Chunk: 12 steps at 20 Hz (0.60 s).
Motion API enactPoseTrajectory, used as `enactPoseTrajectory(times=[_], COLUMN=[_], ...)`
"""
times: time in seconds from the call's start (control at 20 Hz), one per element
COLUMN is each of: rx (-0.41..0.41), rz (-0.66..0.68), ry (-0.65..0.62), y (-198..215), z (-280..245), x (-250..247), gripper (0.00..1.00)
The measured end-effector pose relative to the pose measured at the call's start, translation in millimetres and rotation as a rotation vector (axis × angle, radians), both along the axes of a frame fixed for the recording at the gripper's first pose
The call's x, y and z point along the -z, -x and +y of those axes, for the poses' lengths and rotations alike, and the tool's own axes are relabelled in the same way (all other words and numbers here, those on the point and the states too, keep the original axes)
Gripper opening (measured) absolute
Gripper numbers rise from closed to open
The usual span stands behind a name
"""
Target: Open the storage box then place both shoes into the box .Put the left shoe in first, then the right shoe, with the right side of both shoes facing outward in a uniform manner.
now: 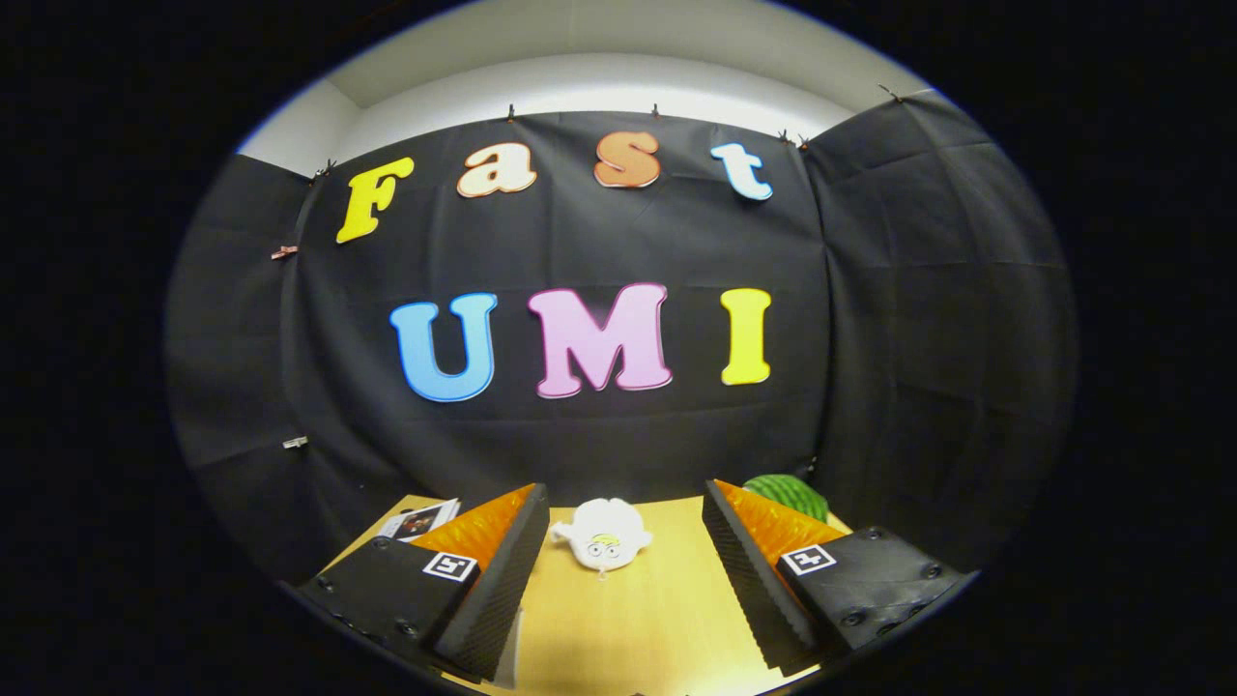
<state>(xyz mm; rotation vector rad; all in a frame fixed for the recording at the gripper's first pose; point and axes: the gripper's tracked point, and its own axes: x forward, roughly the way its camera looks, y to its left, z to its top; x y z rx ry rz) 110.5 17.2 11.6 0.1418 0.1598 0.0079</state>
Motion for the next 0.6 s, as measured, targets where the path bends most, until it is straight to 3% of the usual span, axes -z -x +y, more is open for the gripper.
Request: enactPoseTrajectory(times=[0.2,0.6], rx=[0.023,-0.126], rz=[-0.073,-0.051], ry=[0.050,0.018], y=[7.3,4.7], z=[-45.4,-55.7], x=[2.1,38.3], gripper=[0.98,0.98])
